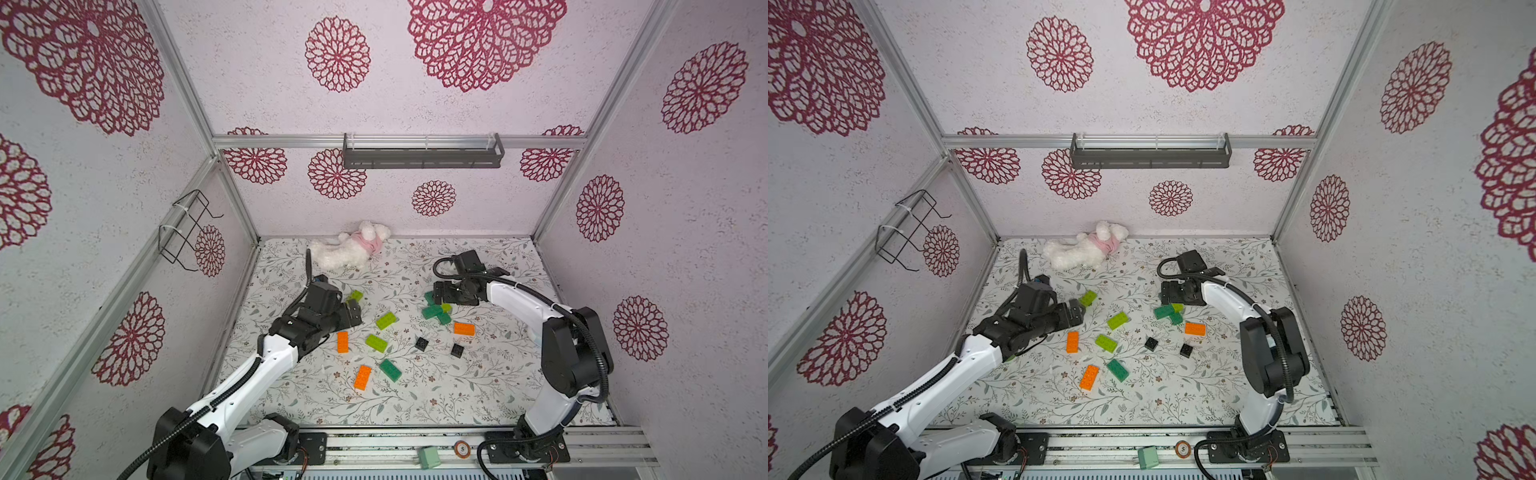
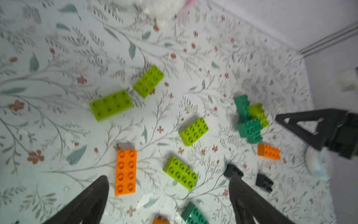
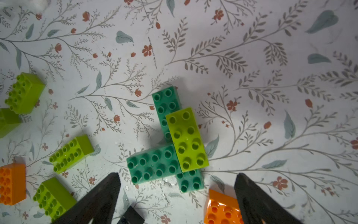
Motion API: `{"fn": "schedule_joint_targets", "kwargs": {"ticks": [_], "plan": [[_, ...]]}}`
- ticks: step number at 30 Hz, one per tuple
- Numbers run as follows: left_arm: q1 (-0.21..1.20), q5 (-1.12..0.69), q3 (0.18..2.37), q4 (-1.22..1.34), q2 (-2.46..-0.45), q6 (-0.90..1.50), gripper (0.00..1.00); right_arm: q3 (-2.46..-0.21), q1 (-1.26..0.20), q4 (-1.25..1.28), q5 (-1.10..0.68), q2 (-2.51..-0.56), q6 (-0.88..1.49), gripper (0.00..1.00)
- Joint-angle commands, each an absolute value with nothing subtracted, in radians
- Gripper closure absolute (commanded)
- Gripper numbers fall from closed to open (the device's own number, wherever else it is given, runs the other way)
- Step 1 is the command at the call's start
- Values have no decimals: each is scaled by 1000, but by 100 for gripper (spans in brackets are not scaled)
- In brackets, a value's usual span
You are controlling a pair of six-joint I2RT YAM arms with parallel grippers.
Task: Assemble a small pinwheel with lego
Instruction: Adjust the lego brick at the center of the board, then pick up the lego brick from the center of the board.
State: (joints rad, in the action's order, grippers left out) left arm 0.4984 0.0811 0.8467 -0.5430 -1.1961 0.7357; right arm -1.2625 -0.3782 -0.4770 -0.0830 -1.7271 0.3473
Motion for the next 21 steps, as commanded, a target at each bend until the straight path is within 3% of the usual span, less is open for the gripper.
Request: {"fn": "schedule_joint_targets", "kwargs": {"ticks": [1, 8, 21], "plan": [[536, 173, 814, -640, -1251, 813, 3, -1235, -359, -416, -141, -1696, 373, 1], [537, 164, 779, -551, -1358, 827, 8, -1194, -343, -364, -196, -1719, 392, 1], [531, 200, 755, -441, -1517, 851, 33, -1121, -339, -315, -278, -1716, 424, 1]]}}
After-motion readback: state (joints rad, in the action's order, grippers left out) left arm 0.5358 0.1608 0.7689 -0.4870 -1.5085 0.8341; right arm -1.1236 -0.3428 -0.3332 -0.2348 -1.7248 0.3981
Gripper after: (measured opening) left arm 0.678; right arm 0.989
